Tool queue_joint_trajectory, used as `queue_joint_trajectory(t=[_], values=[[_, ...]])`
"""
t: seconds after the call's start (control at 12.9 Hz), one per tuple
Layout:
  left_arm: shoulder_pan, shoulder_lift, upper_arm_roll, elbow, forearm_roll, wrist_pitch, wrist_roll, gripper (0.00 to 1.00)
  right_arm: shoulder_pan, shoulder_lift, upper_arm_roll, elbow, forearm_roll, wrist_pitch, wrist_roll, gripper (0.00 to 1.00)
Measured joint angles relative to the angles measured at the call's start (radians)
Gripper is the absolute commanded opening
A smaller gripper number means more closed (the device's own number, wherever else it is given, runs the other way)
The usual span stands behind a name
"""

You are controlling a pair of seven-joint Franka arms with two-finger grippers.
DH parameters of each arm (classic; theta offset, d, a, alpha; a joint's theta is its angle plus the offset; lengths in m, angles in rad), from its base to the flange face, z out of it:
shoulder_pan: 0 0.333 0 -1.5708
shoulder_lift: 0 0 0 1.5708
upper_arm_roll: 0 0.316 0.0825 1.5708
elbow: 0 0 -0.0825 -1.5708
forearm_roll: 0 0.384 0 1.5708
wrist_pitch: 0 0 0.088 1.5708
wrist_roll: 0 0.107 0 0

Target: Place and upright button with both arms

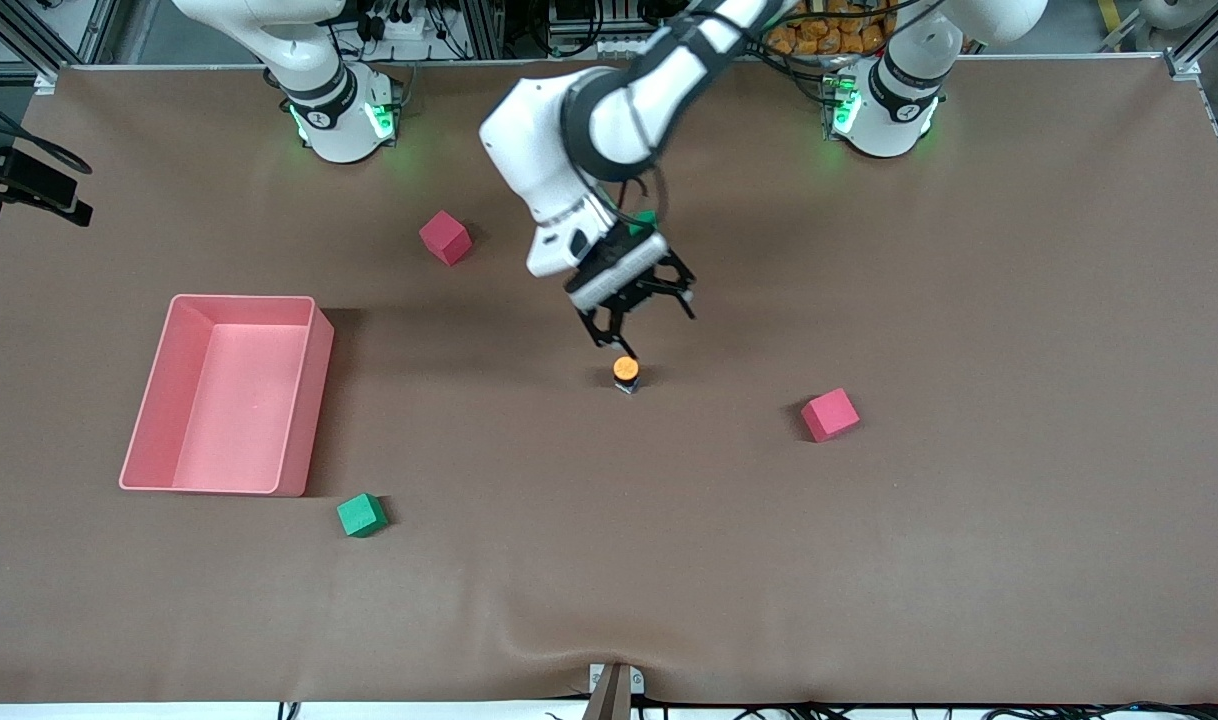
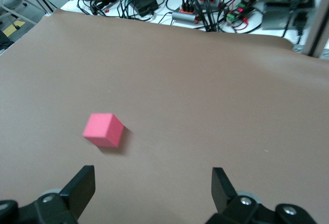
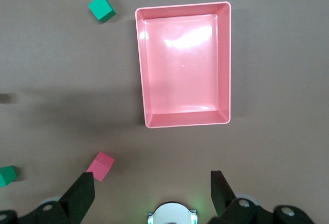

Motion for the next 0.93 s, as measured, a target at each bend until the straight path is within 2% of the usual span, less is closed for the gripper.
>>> queue_joint_trajectory(t=[0.08, 0.16, 0.39, 0.54, 0.62, 0.7, 0.93], values=[[0.061, -0.014, -0.029, 0.0, -0.027, 0.025, 0.056, 1.0, 0.001, 0.0, 0.001, -0.001, 0.004, 0.0, 0.0, 1.0], [0.145, -0.025, -0.089, 0.0, -0.047, 0.053, 0.097, 1.0, 0.002, 0.0, 0.001, -0.003, 0.008, 0.0, -0.001, 1.0], [0.457, -0.033, -0.368, 0.001, -0.052, 0.096, 0.175, 1.0, 0.007, -0.005, 0.005, -0.003, 0.011, 0.0, -0.003, 1.0], [0.664, -0.035, -0.531, 0.005, -0.057, 0.126, 0.264, 1.0, 0.007, -0.007, 0.004, -0.003, 0.011, 0.0, -0.004, 1.0], [0.743, -0.036, -0.583, 0.007, -0.076, 0.133, 0.315, 1.0, 0.007, -0.008, 0.003, -0.003, 0.01, 0.0, -0.014, 1.0], [0.789, -0.038, -0.603, 0.011, -0.115, 0.141, 0.362, 1.0, 0.006, -0.008, 0.002, -0.003, 0.009, 0.0, -0.038, 1.0], [0.863, -0.056, -0.604, 0.029, -0.238, 0.147, 0.507, 1.0, -0.005, -0.008, -0.004, -0.004, 0.008, 0.0, -0.086, 1.0]])
